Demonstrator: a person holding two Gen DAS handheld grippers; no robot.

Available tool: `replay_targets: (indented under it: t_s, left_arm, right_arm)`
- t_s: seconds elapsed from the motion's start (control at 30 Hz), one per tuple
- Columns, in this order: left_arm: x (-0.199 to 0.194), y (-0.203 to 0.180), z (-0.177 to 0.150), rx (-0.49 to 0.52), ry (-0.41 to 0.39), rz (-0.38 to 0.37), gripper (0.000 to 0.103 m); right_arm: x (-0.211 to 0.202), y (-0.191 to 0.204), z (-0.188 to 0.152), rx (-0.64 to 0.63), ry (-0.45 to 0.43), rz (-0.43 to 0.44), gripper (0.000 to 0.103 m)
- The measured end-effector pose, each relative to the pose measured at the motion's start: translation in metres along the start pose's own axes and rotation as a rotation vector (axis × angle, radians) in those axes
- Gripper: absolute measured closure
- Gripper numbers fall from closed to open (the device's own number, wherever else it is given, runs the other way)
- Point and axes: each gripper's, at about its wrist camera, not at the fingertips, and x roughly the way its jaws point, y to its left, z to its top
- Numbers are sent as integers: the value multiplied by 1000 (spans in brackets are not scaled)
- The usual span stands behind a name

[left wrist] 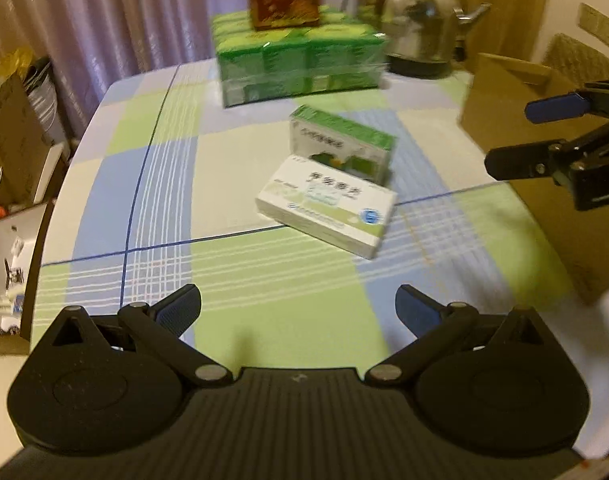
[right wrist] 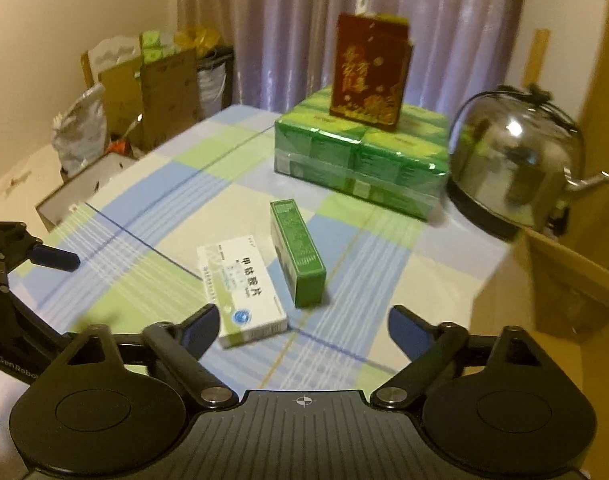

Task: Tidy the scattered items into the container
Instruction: 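Move both grippers back toward the two medicine boxes on the table, then grasp the white medicine box with the left gripper while the right grasps the green box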

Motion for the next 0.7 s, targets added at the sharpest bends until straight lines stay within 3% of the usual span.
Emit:
replay_targets:
  t_s: [0.23,0.4,0.5,0.57,0.63,0.7]
  left_arm:
    - [34,11,8,-32,5,-33,2]
    - [48,21,23,-96,-22,-69,2]
    - [55,16,26,-65,-12,-93,2]
    - [58,13,24,-34,-5,-81,2]
    - [60,12,22,-11,7,-62,2]
    - [63,15,20,1,18,-46,2]
  right_arm:
    - [68,-5,17,-77,45,23,46]
    - [98,-7,25,-113,63,45,51]
    - [116,-6,27,-146,93,69,53]
    - [127,-7,27,-159,113,72,60]
    - [133,-7,25,-167,129,70,74]
    - [132,-8,23,-162,134,82,75]
